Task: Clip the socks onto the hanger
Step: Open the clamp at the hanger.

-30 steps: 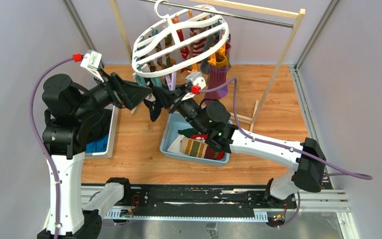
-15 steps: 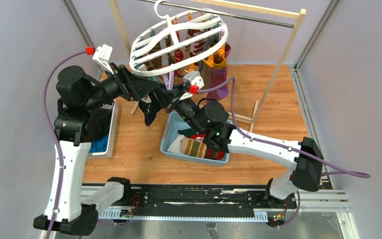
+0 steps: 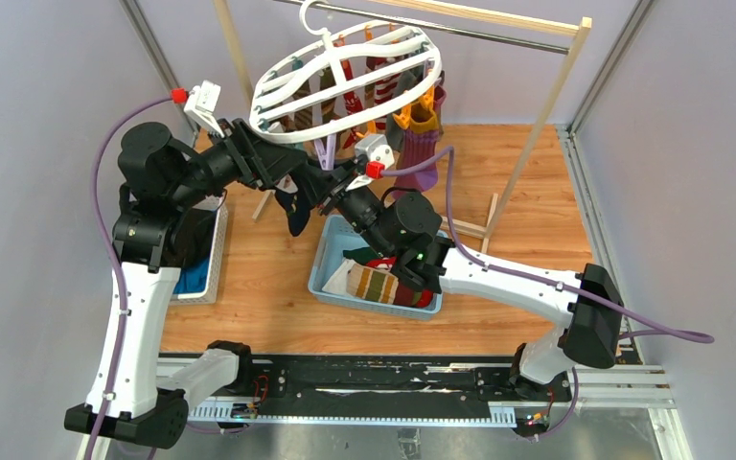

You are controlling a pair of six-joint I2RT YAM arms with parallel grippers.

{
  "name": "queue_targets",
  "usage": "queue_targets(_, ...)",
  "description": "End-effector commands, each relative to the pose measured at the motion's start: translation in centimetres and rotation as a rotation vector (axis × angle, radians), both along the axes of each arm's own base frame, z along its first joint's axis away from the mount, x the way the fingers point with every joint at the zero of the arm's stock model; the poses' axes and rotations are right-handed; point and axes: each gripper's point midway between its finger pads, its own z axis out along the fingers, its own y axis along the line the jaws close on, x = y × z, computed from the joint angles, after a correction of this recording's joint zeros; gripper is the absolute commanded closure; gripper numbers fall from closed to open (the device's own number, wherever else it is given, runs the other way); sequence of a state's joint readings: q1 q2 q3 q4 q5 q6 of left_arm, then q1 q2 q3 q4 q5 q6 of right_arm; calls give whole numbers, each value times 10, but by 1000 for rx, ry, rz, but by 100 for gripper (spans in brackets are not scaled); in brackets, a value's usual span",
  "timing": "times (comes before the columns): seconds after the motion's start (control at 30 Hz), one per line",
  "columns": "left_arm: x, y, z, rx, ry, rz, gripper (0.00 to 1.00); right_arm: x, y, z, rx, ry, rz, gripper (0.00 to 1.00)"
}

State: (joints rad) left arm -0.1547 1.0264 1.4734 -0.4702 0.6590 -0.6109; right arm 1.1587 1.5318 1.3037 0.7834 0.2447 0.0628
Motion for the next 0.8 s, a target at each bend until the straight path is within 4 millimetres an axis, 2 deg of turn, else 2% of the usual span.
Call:
queue_targets(0.0,6,-2,21,-41,-90,11,40,-14,21,-17,-85,4,57,100)
queue_targets(0.1,8,-2,24,-57,-96,17,34,-15,24,-19,-95,9,66,100)
queue_targets(0.2,9,-3,26,-80,-100,12,33,-16,26,-21,-102,14,73,100)
queue_targets(0.43,15,4,29,-105,-141,71,46,-17,27,-23,-109,22,82,100)
queue_targets(0.57,11,7,38,-146,-185,92,49,-18,28,-25,-113,30,88,100)
queue_targets(0.77,13,13,40,-161,-208,134,51,-19,30,-28,-116,41,98,100)
